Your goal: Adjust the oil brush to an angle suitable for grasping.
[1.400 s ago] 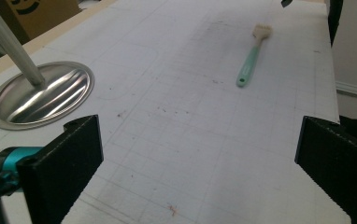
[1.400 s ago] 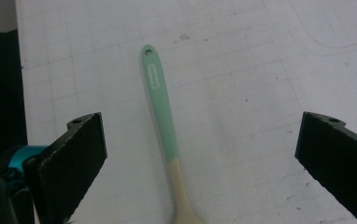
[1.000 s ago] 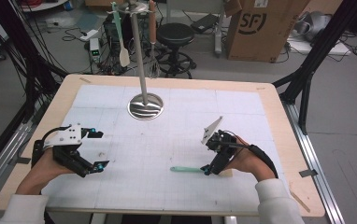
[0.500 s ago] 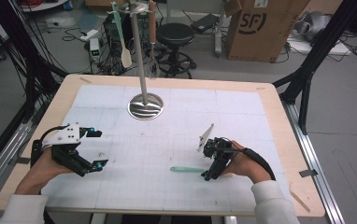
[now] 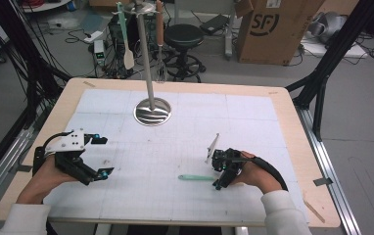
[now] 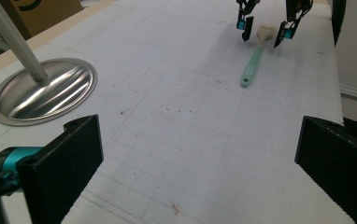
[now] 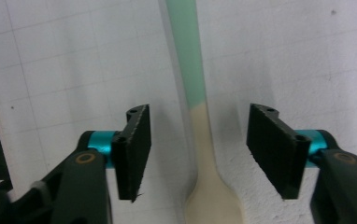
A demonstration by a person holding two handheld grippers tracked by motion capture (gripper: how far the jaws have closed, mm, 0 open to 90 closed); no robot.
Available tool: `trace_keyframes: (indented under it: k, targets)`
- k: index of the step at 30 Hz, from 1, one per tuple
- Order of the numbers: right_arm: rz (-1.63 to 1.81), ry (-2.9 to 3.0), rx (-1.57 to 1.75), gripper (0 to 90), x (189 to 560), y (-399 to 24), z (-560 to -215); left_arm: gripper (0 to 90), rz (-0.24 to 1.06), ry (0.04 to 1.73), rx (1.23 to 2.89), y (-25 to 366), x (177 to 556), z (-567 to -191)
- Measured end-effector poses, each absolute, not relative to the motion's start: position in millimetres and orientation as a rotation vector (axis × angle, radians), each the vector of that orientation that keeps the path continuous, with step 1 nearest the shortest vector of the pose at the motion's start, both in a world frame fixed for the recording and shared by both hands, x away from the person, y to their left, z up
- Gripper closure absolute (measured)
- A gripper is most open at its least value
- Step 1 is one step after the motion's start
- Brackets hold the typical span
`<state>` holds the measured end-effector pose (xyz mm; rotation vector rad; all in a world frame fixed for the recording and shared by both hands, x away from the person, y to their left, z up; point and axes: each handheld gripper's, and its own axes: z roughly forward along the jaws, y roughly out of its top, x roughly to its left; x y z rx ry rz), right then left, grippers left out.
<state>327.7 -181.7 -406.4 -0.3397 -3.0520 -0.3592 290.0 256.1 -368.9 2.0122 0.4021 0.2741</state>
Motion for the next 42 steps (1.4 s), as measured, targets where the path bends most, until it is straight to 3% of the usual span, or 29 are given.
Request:
trace_keyframes:
  k: [11, 17, 22, 32, 42]
  targets:
    - [-0.269, -3.046, -0.339, 60.3, 330.2, -176.0, -407.2, 1.6, 0.274, 0.404, 2.016, 255.8, 290.5, -369.4]
    - [-0.210, -3.065, -0.317, 76.3, 329.5, -171.2, -406.9, 1.7, 0.277, 0.403, 2.011, 256.4, 290.2, -368.8]
    - [-0.142, -3.086, -0.261, 81.5, 328.8, -163.6, -407.3, 1.7, 0.277, 0.406, 2.010, 256.2, 290.1, -368.9]
    - [-0.203, -3.075, -0.284, 82.7, 327.6, -162.1, -400.1, 1.7, 0.280, 0.404, 2.011, 256.5, 290.1, -368.7]
    - [-0.537, -3.058, -0.351, 82.6, 332.3, -174.3, -357.3, 1.6, 0.276, 0.408, 2.011, 256.9, 291.9, -369.4]
